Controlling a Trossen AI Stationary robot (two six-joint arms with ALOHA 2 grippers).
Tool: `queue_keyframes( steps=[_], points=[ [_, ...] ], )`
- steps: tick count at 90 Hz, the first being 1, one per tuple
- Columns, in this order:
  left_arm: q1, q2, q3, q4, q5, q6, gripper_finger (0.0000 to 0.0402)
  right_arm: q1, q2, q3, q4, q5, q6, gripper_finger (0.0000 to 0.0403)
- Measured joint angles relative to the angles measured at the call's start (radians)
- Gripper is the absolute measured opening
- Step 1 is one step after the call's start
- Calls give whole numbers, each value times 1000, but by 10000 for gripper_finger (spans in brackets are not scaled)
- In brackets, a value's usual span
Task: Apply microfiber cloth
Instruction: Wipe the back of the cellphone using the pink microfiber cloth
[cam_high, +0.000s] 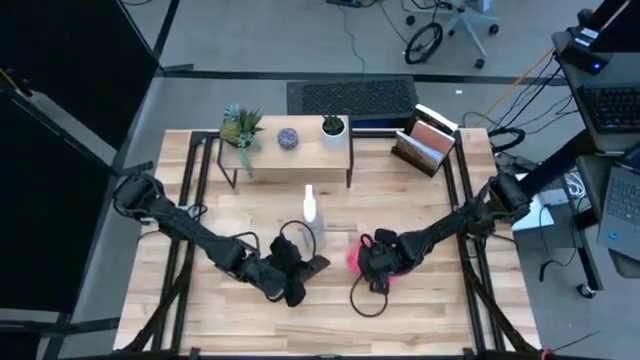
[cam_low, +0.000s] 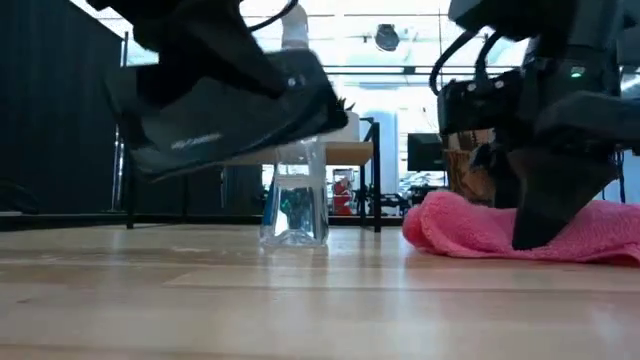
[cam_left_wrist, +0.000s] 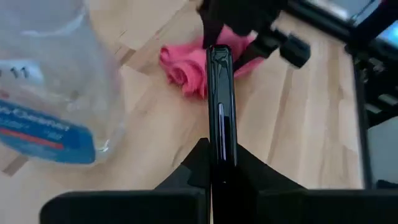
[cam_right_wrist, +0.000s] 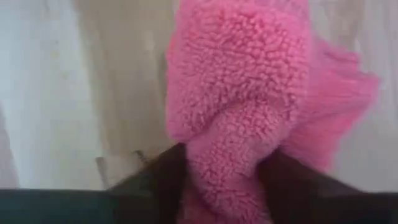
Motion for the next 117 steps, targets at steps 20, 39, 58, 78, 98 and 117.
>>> queue_keyframes(
  steps=[20,39,58,78,98,117],
  points=[
    [4,-19,10,205,-54,181,11,104,-169,43,-51,102,4,18],
    [14,-68,140,278,-199,505,11,265,-285,249,-25,500,-176,5],
    [14,-71,263,363,-340,768,11,348,-238,393,320,947,-628,5],
    [-2,-66,263,444,-340,708,11,264,-151,393,547,990,-881,5],
    [-8,-55,261,456,-331,676,11,201,-89,394,593,982,-966,5],
    [-9,-56,264,485,-306,667,11,201,-95,393,760,976,-1126,5]
  ],
)
